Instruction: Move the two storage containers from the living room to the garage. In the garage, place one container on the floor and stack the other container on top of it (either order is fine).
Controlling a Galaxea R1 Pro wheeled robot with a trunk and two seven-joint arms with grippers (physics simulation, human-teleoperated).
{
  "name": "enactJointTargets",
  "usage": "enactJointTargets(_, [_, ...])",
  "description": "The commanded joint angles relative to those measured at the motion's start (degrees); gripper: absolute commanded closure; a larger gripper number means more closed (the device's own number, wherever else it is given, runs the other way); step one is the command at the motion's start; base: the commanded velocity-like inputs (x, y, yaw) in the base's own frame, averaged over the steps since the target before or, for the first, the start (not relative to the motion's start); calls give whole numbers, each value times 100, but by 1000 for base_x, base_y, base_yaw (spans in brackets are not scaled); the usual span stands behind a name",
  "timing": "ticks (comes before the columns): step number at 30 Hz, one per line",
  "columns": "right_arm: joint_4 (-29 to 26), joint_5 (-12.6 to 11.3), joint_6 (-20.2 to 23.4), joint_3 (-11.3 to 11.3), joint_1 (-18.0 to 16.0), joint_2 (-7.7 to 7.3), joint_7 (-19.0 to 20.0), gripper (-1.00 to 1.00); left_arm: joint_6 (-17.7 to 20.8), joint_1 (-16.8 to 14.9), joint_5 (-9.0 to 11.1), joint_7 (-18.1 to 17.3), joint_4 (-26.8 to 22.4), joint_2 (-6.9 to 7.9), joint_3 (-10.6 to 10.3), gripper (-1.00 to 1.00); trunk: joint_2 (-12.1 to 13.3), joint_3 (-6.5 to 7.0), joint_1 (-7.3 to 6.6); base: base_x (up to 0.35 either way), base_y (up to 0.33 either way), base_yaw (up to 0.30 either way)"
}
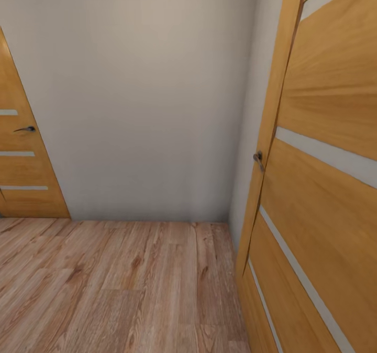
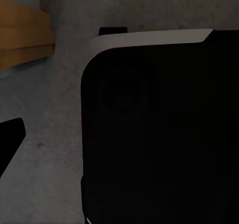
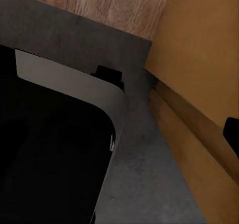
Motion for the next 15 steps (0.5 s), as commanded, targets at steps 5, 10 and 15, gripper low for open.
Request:
enactJointTargets(5, [14,-93,-42,83,-10,-25,-16,-100,-9,2,4,4,-6,0,4,-100,-3,-3,0,4,-2,0])
enactJointTargets(10, [16,-93,-45,83,-12,-23,-15,-100,-9,3,4,4,-6,1,4,-100,-3,-3,0,0,0,12])
enactJointTargets(15, [15,-87,-58,83,-12,-29,4,-100,-9,2,4,4,-6,1,4,-100,-3,-3,0,0,0,200])
